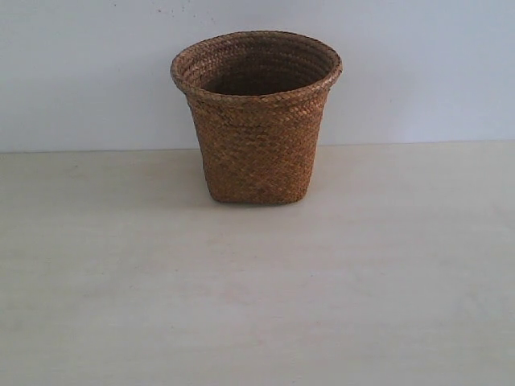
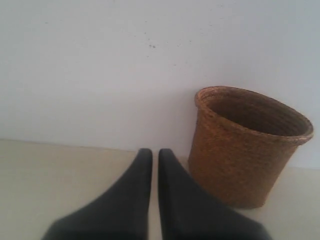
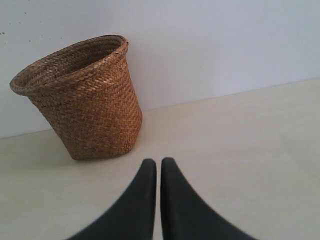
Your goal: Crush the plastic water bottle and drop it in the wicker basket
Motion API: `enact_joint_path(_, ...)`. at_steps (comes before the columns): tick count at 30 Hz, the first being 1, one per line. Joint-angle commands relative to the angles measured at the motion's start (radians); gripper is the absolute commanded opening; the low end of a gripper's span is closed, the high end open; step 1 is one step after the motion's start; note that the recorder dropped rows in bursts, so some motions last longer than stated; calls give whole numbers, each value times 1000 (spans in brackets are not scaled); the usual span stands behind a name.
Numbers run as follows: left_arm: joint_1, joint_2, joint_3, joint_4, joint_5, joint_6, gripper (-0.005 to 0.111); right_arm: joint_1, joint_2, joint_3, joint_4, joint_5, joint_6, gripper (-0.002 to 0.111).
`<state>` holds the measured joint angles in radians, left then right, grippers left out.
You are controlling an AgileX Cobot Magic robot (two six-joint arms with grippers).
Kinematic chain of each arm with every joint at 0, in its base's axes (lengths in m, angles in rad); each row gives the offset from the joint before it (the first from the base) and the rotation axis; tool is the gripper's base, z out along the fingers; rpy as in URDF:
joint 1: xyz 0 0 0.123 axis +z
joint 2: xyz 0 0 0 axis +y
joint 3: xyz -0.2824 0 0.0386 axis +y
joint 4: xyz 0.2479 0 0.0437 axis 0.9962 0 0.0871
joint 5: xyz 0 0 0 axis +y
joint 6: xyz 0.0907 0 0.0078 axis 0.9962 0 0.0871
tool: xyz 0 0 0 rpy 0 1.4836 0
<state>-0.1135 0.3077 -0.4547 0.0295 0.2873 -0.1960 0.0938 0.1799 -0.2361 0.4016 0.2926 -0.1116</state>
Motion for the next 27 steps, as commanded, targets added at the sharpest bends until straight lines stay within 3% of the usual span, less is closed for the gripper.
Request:
enact_joint_path(1, 89, -83, 91, -4, 4, -2, 4, -3, -8, 5, -5, -8, 1, 0)
enact_joint_path(6, 169, -181, 206, -128, -3, 162, 4, -3, -8, 5, -5, -8, 1, 0)
enact_joint_path(10, 200, -263, 288, -145, -3, 167, 4, -3, -8, 5, -5, -8, 1, 0)
enact_joint_path(21, 209, -308, 447, -145, -7, 167, 4, -3, -8, 5, -5, -10, 1, 0)
enact_joint_path(27, 209, -308, 455, -145, 10, 167, 4, -3, -8, 5, -3, -10, 1, 0)
